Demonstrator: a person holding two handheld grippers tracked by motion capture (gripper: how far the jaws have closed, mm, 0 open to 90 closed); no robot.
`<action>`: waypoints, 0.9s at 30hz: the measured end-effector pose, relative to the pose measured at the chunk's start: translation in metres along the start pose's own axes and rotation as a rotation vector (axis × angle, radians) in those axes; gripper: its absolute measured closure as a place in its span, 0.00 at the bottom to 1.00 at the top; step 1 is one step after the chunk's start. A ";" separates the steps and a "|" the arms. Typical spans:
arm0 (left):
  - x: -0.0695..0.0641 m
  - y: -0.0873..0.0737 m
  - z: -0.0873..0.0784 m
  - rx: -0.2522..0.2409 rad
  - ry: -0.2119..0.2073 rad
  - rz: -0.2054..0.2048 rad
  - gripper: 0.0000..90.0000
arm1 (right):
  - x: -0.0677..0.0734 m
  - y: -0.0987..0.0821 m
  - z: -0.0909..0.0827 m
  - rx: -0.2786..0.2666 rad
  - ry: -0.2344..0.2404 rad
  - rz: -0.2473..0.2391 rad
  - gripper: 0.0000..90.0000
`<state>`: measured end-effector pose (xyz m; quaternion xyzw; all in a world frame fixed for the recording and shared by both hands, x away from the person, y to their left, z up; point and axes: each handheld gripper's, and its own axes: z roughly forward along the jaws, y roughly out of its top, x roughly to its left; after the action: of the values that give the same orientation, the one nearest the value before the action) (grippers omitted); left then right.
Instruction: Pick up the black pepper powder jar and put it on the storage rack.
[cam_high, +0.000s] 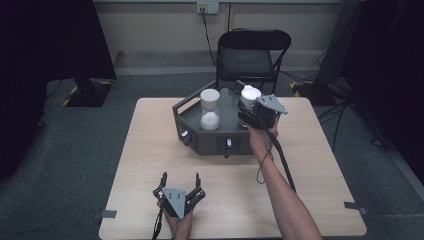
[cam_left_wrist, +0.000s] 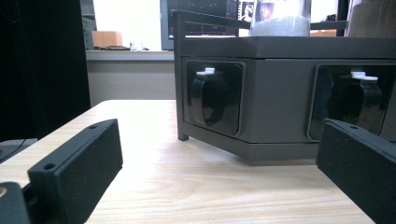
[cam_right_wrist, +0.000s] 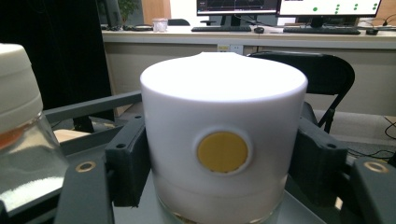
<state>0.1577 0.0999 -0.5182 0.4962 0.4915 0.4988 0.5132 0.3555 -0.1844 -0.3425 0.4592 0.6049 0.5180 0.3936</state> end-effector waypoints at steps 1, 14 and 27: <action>0.000 0.000 0.000 0.000 0.000 0.000 0.00 | 0.000 0.000 0.000 -0.001 0.001 -0.002 0.33; 0.000 0.000 0.000 0.001 0.001 0.000 0.00 | 0.002 -0.003 -0.003 -0.006 0.002 -0.017 0.33; 0.000 0.000 0.000 0.000 0.002 0.000 0.00 | 0.001 -0.001 -0.003 0.009 0.005 -0.028 0.33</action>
<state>0.1577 0.0996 -0.5182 0.4959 0.4921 0.4992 0.5126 0.3527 -0.1845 -0.3428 0.4511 0.6147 0.5108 0.3972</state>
